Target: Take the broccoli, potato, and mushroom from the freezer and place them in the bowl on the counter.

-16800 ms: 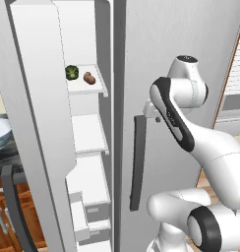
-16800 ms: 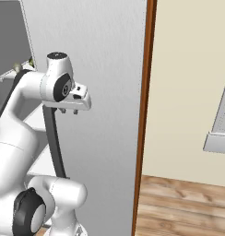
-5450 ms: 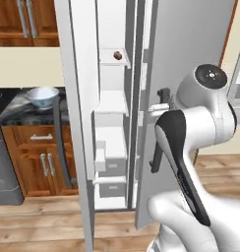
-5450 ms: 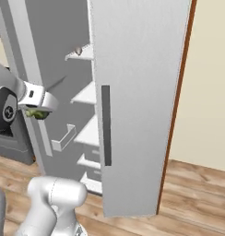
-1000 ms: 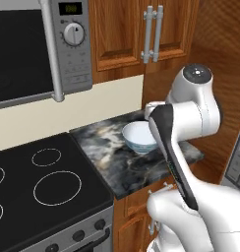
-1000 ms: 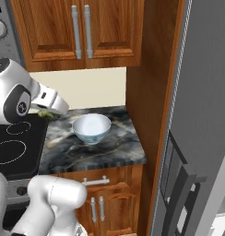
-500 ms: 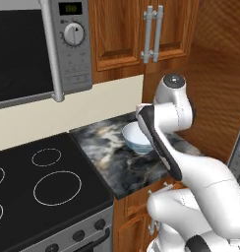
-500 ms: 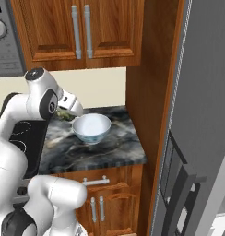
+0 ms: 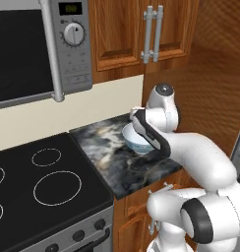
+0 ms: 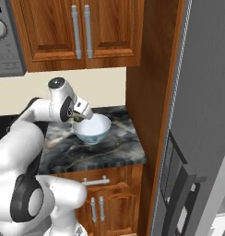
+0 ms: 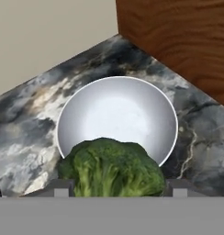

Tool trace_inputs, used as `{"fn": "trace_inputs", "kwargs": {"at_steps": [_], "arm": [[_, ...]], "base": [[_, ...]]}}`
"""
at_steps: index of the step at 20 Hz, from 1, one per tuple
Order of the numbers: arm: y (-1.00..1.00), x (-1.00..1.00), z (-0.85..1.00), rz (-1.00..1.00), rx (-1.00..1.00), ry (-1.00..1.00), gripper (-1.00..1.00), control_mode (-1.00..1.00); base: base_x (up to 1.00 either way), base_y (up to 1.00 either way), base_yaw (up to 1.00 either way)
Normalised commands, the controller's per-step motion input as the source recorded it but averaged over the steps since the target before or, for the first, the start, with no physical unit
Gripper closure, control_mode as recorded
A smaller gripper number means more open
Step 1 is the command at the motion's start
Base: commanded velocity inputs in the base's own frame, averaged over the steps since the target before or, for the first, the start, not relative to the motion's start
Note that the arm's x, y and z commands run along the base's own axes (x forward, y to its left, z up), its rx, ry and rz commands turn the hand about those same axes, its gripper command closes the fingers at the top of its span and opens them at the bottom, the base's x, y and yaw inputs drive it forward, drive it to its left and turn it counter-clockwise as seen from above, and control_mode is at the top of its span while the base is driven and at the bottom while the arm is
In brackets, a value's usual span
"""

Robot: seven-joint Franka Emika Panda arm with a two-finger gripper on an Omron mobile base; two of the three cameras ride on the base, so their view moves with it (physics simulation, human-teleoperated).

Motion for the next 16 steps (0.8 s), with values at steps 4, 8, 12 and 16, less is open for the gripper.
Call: {"fn": "trace_inputs", "kwargs": {"at_steps": [4,8,12,16], "arm": [[0.0,0.23,-0.5,0.0,0.0,0.12,1.0,-1.0],[0.0,0.39,-0.48,0.0,0.0,0.02,1.0,-1.0],[0.0,0.61,-0.25,0.0,0.0,0.0,1.0,-1.0],[-0.01,0.65,-0.33,0.0,0.0,0.0,1.0,-1.0]], "base": [[0.0,0.0,0.0],[0.0,0.0,0.0],[0.0,0.0,0.0],[0.0,0.0,0.0]]}}
